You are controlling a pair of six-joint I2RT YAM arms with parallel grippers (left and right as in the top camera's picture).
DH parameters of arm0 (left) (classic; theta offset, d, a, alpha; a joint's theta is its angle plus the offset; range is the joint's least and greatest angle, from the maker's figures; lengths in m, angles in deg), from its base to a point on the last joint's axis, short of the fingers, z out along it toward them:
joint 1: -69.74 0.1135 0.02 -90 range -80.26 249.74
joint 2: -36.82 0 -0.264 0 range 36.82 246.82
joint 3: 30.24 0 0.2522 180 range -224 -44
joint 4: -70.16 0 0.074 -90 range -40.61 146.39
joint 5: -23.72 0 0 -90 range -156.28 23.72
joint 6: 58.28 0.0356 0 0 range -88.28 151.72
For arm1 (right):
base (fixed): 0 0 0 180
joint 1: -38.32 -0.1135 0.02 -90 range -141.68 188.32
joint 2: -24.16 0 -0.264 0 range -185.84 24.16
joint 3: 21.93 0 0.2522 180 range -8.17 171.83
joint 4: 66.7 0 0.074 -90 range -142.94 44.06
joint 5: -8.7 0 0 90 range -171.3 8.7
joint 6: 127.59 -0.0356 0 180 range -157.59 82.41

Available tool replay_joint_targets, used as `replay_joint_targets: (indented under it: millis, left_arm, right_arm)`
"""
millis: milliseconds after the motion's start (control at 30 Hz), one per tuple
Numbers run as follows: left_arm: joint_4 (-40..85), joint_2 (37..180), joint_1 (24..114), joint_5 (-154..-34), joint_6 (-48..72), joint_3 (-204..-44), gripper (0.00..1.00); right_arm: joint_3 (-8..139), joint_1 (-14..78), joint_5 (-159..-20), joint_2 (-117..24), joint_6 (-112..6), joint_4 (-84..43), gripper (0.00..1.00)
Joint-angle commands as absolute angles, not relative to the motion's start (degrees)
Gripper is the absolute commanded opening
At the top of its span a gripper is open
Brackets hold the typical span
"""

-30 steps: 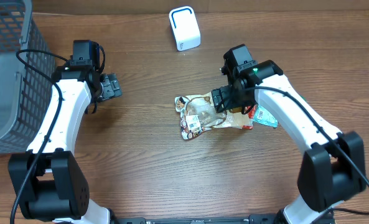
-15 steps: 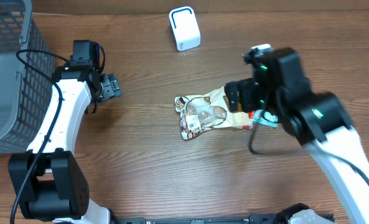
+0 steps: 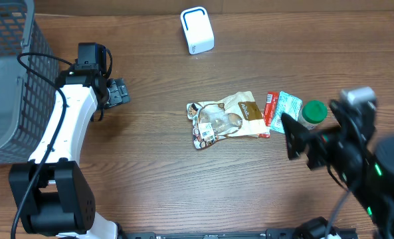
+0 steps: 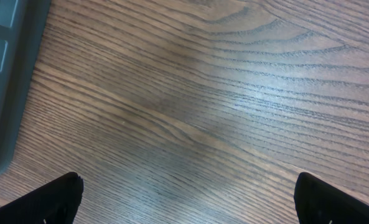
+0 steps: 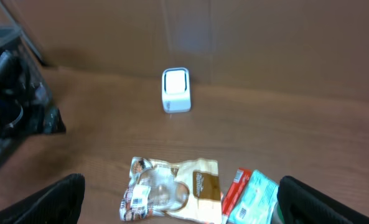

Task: Scan the item barcode

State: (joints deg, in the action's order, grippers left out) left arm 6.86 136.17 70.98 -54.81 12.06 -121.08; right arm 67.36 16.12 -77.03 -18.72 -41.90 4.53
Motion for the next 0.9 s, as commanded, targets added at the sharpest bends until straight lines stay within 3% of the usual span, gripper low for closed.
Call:
replay_joint_targets:
  millis: [0,300,667,867]
  left_arm:
    - [6.97,136.46,70.93,-53.87,12.45,-121.95,1.0]
    - [6.97,136.46,70.93,-53.87,12.45,-121.95,1.0]
    - [6.97,136.46,70.93,-53.87,12.45,-121.95,1.0]
    - [6.97,136.46,70.91,-53.87,12.45,-121.95,1.0]
  right_arm:
    - [60.01,18.44,-78.14,-11.4,-42.12,1.69,1.0]
    - [36.93,25.87,-84.7,7.34,-42.12,-12.06,1.0]
    - [10.51,26.35,-87.01,18.9,-42.1,-60.12,1.0]
    - [-0.25,26.35,-86.99,21.78,-42.12,-71.71,1.0]
